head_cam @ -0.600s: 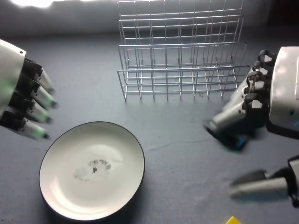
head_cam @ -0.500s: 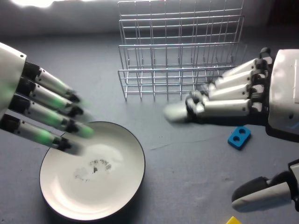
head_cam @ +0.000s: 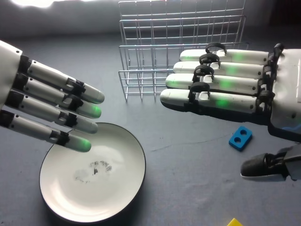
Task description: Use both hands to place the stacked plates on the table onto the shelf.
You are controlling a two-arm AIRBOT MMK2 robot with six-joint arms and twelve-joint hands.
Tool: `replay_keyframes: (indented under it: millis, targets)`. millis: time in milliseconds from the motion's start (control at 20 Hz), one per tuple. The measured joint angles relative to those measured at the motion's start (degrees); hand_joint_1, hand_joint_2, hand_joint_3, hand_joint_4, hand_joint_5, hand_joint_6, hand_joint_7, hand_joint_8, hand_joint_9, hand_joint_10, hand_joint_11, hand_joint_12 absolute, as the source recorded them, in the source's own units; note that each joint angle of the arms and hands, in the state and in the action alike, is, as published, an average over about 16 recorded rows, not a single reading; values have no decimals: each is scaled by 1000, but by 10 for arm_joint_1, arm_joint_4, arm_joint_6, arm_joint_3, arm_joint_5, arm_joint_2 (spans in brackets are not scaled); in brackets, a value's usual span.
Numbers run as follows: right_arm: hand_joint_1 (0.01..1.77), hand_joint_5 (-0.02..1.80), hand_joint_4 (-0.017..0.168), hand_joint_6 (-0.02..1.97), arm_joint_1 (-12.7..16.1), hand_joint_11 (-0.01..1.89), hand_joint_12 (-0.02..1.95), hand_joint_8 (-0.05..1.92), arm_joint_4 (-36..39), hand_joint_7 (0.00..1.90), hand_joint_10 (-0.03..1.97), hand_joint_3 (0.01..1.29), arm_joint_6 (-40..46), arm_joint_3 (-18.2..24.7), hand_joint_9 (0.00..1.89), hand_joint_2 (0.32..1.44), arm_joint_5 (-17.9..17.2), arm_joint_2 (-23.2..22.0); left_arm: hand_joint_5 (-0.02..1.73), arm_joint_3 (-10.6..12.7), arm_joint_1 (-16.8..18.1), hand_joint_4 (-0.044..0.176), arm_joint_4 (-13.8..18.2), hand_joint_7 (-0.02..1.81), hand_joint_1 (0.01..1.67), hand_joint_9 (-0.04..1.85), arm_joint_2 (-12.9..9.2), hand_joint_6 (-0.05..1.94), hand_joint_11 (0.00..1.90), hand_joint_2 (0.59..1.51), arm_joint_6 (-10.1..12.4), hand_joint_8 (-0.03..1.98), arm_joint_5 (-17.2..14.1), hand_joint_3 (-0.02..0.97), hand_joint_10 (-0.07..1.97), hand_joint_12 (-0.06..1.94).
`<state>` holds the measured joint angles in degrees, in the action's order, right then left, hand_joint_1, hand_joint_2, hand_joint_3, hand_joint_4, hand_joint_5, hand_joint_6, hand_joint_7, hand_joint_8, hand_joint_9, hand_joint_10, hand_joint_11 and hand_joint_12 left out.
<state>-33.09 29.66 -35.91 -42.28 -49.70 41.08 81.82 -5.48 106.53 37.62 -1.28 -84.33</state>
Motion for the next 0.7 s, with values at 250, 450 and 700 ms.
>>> replay_keyframes:
  millis: [250, 450, 700]
  targets:
    - [1063, 11, 0, 29, 0, 20, 51, 12, 0, 11, 4, 15, 0, 0, 16, 932, 0, 0, 63, 7, 3, 3, 9, 67, 23, 56, 0, 0, 34, 1081, 16, -7, -6, 14, 5, 69]
    - [1147, 11, 0, 29, 0, 20, 99, 12, 0, 11, 5, 14, 0, 0, 18, 916, 0, 0, 61, 10, 12, 3, 22, 66, 23, 49, 0, 3, 28, 1083, 50, -4, -7, 14, 5, 74]
    - [1125, 12, 0, 29, 0, 21, 104, 13, 0, 12, 5, 15, 0, 0, 17, 930, 0, 0, 62, 11, 30, 3, 48, 69, 23, 44, -1, 3, 21, 1086, 96, 2, -9, 14, 5, 60]
